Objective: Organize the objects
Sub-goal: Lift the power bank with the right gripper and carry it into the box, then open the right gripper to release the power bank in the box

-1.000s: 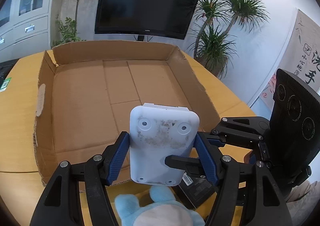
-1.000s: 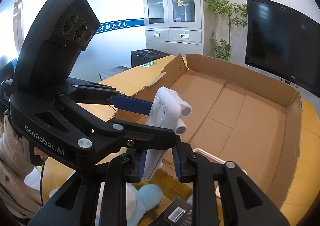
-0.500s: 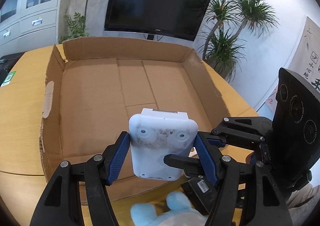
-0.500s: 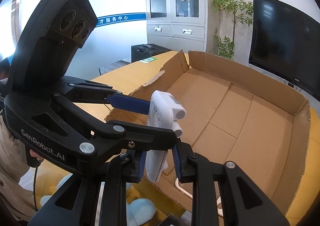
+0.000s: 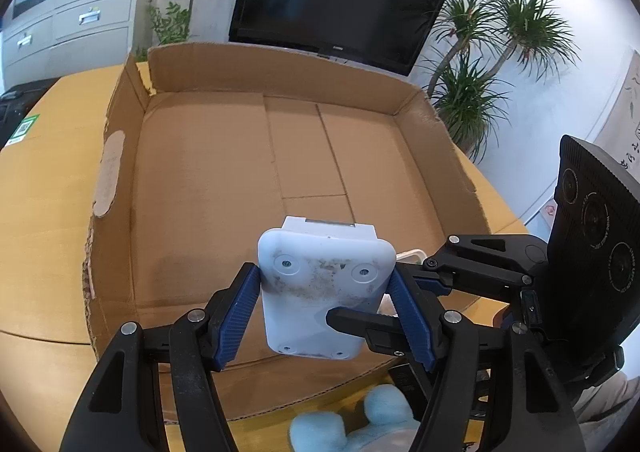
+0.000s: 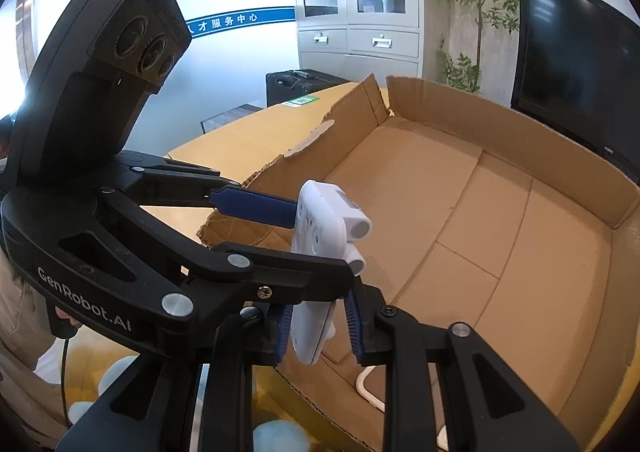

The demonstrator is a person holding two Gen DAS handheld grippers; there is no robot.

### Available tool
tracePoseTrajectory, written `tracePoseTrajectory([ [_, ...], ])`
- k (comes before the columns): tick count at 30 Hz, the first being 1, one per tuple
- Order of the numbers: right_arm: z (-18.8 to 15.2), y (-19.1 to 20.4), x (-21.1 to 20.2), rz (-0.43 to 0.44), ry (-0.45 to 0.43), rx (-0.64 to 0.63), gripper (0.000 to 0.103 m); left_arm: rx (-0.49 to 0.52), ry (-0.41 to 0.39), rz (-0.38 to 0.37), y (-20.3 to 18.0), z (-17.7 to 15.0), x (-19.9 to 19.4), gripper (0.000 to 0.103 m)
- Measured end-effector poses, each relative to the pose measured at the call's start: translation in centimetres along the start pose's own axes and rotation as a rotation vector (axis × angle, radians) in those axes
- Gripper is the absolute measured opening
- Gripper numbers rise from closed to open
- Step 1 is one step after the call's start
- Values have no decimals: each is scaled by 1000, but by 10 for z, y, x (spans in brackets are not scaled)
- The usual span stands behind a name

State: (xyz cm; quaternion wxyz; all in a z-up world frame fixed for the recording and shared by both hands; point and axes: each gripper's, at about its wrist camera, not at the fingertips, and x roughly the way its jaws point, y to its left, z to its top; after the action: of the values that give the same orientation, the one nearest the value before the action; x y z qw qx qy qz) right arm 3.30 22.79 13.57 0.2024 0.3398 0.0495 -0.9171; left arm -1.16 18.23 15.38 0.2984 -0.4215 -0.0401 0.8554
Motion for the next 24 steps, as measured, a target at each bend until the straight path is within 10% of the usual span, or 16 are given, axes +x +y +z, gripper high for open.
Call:
tracePoseTrajectory([
  [20,-6,-8,47,17,117,54,24,-79,83,45,29,-10,38,72],
  [22,-6,-9,47,0,126,56,30,-86,74,62,28,-11,38,80],
  [24,-5,-10,45,-39,140,57,61,-89,45,82,26,-12,29,81],
])
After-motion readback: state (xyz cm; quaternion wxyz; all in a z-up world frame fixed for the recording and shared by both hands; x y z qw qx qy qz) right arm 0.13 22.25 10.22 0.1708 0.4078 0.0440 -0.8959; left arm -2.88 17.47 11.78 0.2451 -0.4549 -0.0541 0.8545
